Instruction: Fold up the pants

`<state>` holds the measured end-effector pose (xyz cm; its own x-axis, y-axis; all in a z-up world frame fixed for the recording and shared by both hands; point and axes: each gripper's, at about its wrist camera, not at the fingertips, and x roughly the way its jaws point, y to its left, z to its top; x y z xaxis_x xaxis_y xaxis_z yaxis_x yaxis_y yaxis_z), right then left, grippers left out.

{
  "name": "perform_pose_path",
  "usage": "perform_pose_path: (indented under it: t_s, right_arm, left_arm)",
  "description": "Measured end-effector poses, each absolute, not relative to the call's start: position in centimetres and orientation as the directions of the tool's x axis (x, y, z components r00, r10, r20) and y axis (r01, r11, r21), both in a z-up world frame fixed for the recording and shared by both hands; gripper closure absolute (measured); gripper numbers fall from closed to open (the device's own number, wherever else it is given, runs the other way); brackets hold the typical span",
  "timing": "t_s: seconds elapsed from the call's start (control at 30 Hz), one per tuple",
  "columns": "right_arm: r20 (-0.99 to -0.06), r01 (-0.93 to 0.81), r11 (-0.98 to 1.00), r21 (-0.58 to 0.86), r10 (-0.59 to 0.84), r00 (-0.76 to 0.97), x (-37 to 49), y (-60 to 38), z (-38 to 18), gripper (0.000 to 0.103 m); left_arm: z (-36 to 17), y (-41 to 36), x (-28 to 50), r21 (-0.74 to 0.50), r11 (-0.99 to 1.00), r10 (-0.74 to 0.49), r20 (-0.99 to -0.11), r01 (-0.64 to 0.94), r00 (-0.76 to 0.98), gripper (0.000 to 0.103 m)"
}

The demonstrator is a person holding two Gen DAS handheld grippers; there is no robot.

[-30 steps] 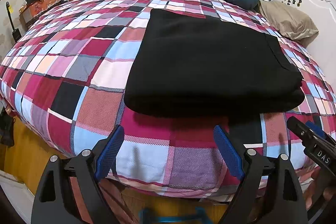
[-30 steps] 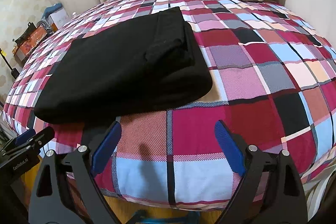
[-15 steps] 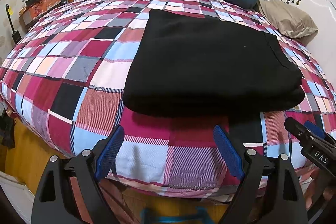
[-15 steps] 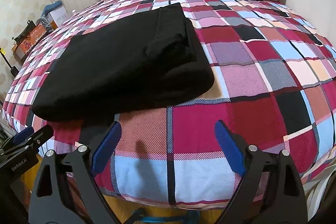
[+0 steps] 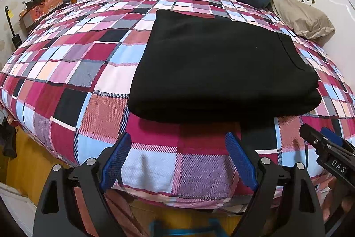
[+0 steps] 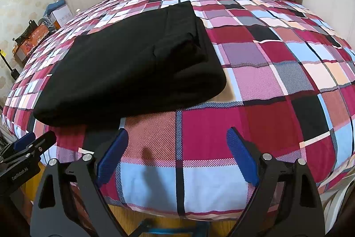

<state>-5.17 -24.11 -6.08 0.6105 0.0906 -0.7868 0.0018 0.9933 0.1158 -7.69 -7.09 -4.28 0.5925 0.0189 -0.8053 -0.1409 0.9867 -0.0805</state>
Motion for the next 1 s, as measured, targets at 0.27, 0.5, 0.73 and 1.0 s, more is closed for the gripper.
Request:
perform_pose_path:
  t_s: [0.27,0.5,0.73,1.0]
  right_arm:
    - [-0.787,0.001,0.993,0.116,0.091,0.61,-5.2,-24.2,-6.1,0.013]
    - [-0.787,0.003,0.993,0.116,0.091,0.61,-5.2,-24.1,-6.1,0.013]
    - [-0.789,0.01,0.99,0.139,0.105,0.605,-5.3,-24.8,-5.7,0.013]
    - [-0.659,-0.049,0.981,0.186,0.161,0.734,1.8,-29.4,4.4,0.003]
  left_arm:
    - [-3.7,-7.6,-7.8,-0.042,0.992,0.04,-0.785,-0.119,0.618,0.018]
    - [-2.9,-8.3,-7.9,-0.026,0.997,0.027,-0.77,-0.074,0.638,0.016]
    - [0.0,-8.6,-6.7,0.015,1.0,-0.007,-0.685,0.024,0.729,0.014]
    - [4.5,3.9,7.9,-0.063,0.987,0.077,-0.632,-0.15,0.771,0.014]
